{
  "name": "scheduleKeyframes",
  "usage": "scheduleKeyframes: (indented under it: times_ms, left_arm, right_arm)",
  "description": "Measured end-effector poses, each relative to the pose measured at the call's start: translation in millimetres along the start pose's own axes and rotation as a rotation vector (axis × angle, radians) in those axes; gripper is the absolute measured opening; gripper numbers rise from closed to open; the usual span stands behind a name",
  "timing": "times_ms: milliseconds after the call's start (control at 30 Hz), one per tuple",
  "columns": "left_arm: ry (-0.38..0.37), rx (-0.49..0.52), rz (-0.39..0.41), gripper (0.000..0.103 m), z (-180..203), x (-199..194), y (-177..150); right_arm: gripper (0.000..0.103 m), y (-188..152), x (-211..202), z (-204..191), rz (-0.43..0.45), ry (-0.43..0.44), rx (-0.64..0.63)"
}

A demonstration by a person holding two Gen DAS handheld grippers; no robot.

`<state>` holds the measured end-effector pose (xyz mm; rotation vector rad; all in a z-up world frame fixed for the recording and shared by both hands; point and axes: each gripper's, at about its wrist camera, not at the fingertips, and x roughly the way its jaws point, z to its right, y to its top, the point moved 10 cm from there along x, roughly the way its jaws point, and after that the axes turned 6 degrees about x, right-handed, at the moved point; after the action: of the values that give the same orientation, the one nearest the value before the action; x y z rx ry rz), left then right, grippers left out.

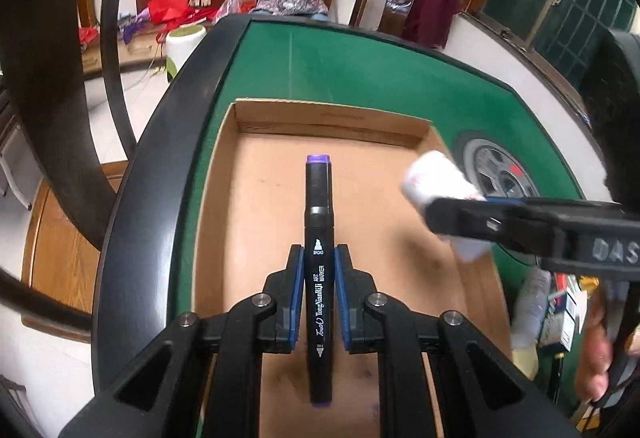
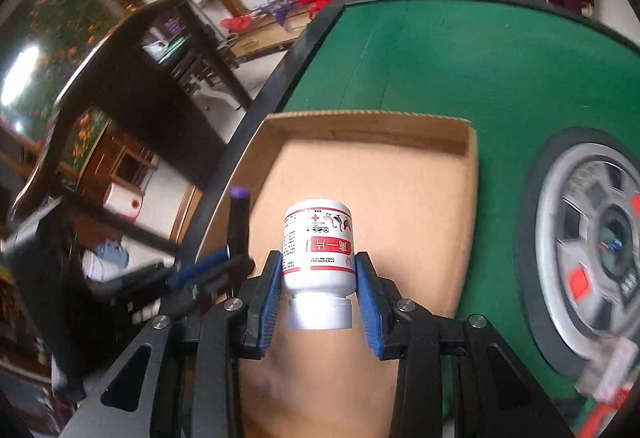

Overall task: Organize objects
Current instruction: 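Carry marker and bottle over the cardboard tray and open both tools to drop them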

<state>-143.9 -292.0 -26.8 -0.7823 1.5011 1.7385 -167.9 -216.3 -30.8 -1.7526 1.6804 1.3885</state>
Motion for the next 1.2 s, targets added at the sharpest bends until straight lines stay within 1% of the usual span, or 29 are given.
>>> scheduleKeyframes:
  times_ms: [167,233,367,500,600,667,733,800,900,967,1000,1033,1100,1133,1167,1200]
  left_arm:
    - [0.024,-0.027,-0.041,0.014,-22.6,19.5,9.3]
    - [0.026,-0.034,-0.044,0.014,-29.4,22.5,15.8]
    - [0.025,-0.054,-0.037,0.014,-29.5,23.6,22.5]
    - [0.032,-0.055,-0.038,0.014,-29.9,27.6,20.0]
    - [0.03,-0.086,-0.034,0.014,-39.1,32.2,24.8]
    - [0.009,-0.106,-0.022,0.015,-40.3,30.2,25.7]
    - [0.011,-0.102,-0.025,0.015,-40.6,30.0,27.1]
    - [0.014,-0.091,-0.005,0.017,-38.9,23.8,27.1]
    - [-0.003,-0.119,0.042,0.021,-40.6,7.2,28.4]
    - [-0.032,-0.134,0.086,0.022,-37.2,-12.6,26.9]
    - [-0.043,-0.137,0.103,0.023,-34.9,-20.7,27.0]
    - [-0.06,-0.139,0.128,0.023,-30.4,-31.9,26.6]
    - [-0.094,-0.14,0.184,0.024,-17.4,-59.3,25.7]
    - [-0.126,-0.143,0.217,0.024,-8.9,-74.0,25.5]
    - [-0.168,-0.151,0.25,0.025,0.8,-89.0,25.4]
    - [-0.198,-0.155,0.278,0.025,10.0,-102.6,25.7]
  right_arm:
    - [0.04,30.3,42.1,-2.5,-0.018,-0.025,0.053]
    - [0.04,42.5,52.9,-2.4,-0.006,-0.038,0.055]
    - [0.04,47.8,70.9,-6.7,-0.028,-0.054,0.058]
    - [0.04,49.0,78.4,-11.6,-0.026,-0.086,0.019]
    - [0.04,53.3,78.8,-11.5,-0.014,-0.115,-0.013]
    - [0.041,55.0,77.5,-11.7,-0.01,-0.111,-0.008]
    - [0.041,56.5,78.3,-12.1,-0.009,-0.104,-0.004]
    - [0.041,58.2,77.3,-11.7,0.004,-0.116,-0.016]
    - [0.041,61.8,60.5,-12.2,0.038,-0.118,-0.036]
    - [0.041,65.5,38.1,-11.5,0.082,-0.109,-0.029]
    - [0.041,66.7,25.6,-12.1,0.105,-0.09,-0.016]
    - [0.041,69.8,4.1,-13.9,0.148,-0.049,0.006]
    - [0.041,75.2,-27.3,-19.3,0.211,-0.014,0.034]
    - [0.038,79.9,-54.9,-21.7,0.253,-0.015,0.037]
    - [0.034,84.9,-76.6,-25.0,0.295,-0.025,0.033]
    - [0.032,91.4,-102.7,-31.8,0.349,-0.028,0.022]
